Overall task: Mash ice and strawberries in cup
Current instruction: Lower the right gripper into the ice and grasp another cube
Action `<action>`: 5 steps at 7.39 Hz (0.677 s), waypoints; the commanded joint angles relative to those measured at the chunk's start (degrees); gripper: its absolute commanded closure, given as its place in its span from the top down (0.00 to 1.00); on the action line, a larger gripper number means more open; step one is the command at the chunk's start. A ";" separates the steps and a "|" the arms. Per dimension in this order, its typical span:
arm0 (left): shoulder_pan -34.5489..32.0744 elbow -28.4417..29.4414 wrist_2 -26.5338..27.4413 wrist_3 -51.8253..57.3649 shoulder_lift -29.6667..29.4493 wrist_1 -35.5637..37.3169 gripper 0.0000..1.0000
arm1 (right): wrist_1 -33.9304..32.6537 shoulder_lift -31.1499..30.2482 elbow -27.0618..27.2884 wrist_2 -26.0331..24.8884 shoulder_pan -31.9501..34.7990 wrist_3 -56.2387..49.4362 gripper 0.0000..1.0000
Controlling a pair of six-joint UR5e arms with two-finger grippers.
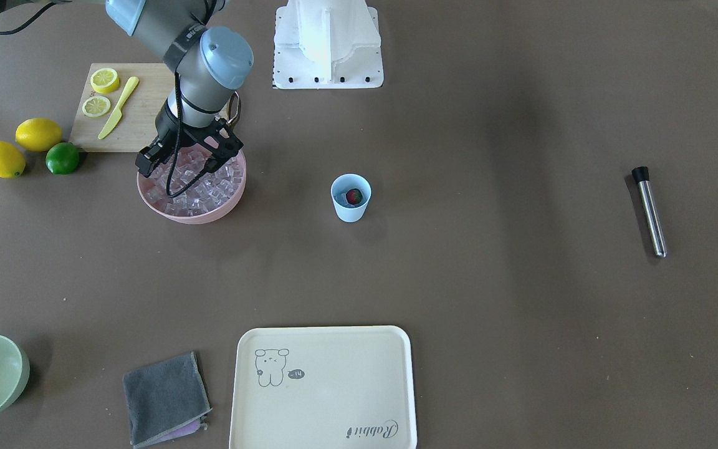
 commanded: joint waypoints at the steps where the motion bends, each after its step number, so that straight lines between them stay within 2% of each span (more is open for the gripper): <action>1: -0.13 -0.19 0.00 0.00 0.06 0.00 0.98 | 1.39 -0.09 -0.81 0.08 -0.16 -0.07 0.52; 2: -0.21 -0.19 0.00 0.00 0.15 0.00 0.98 | 1.57 0.08 -0.99 0.08 -0.16 -0.07 0.52; 5: -0.21 -0.27 -0.09 0.00 0.15 0.00 0.98 | 1.66 0.44 -1.35 0.08 -0.34 -0.34 0.35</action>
